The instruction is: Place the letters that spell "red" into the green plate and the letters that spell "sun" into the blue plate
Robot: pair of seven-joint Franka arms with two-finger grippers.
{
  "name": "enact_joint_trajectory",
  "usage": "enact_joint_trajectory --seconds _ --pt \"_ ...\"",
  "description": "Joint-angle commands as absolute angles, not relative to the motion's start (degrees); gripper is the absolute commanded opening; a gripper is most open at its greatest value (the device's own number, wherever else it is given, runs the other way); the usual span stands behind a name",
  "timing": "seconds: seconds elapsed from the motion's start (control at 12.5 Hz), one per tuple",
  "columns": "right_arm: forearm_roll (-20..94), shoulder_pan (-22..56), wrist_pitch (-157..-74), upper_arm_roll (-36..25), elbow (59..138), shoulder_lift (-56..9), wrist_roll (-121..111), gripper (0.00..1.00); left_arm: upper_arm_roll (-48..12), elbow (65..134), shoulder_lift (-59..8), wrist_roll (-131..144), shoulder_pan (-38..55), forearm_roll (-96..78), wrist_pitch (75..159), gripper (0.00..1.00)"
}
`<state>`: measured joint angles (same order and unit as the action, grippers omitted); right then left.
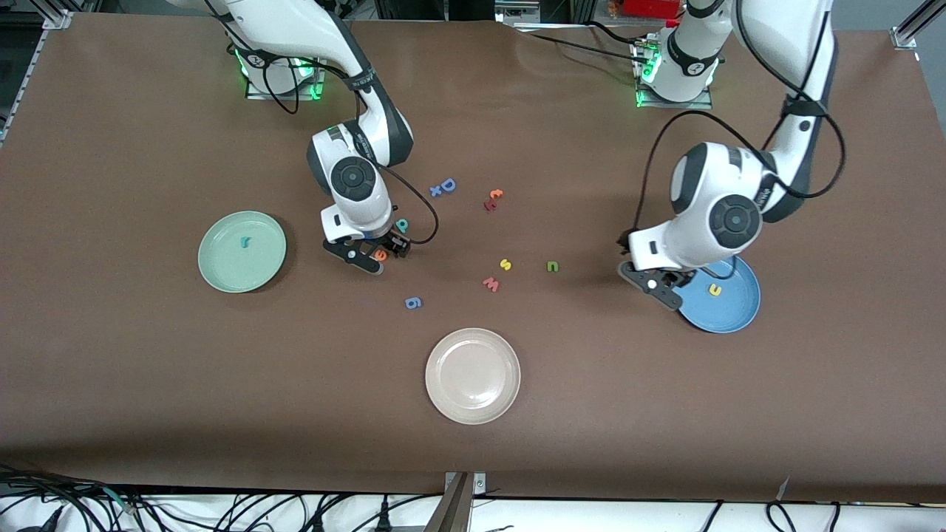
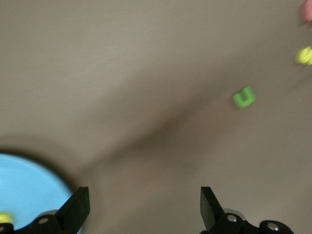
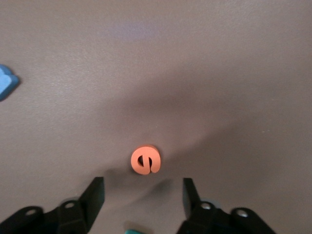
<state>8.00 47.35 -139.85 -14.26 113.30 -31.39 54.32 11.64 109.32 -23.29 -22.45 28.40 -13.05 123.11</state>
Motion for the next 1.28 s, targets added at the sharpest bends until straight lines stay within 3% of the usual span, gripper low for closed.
enact_joint_trajectory --seconds 0.0,0.48,0.56,0.8,0.96,1.2 --pt "8.8 47.1 -142.2 -14.1 112.5 -32.3 54.7 0.69 12.2 105.0 -26.9 -11.9 32.5 -16.4 123.6 1.0" --pt "8.6 47.0 -144.8 -14.1 112.6 -34.2 54.6 0.65 14.9 104.8 -30.6 9.4 39.3 -18.2 126.4 1.0" --pt "8.6 47.0 -144.7 -14.1 112.6 -34.2 54.5 0.58 14.9 104.7 -31.3 9.6 39.5 -18.3 126.5 1.0" --pt "8.6 46.8 -144.5 -14.1 112.6 -34.1 54.3 0.2 14.9 103.4 -33.4 14.2 40.8 -18.3 128.2 0.98" --pt "8.6 46.8 -144.3 -14.4 112.5 -33.8 53.4 0.13 14.8 101.5 -35.0 19.7 42.4 -18.2 129.1 0.97" --pt "8.4 46.8 -140.3 -16.9 112.5 -31.1 48.5 0.13 14.7 101.5 -36.7 23.2 43.8 -17.8 134.1 0.97"
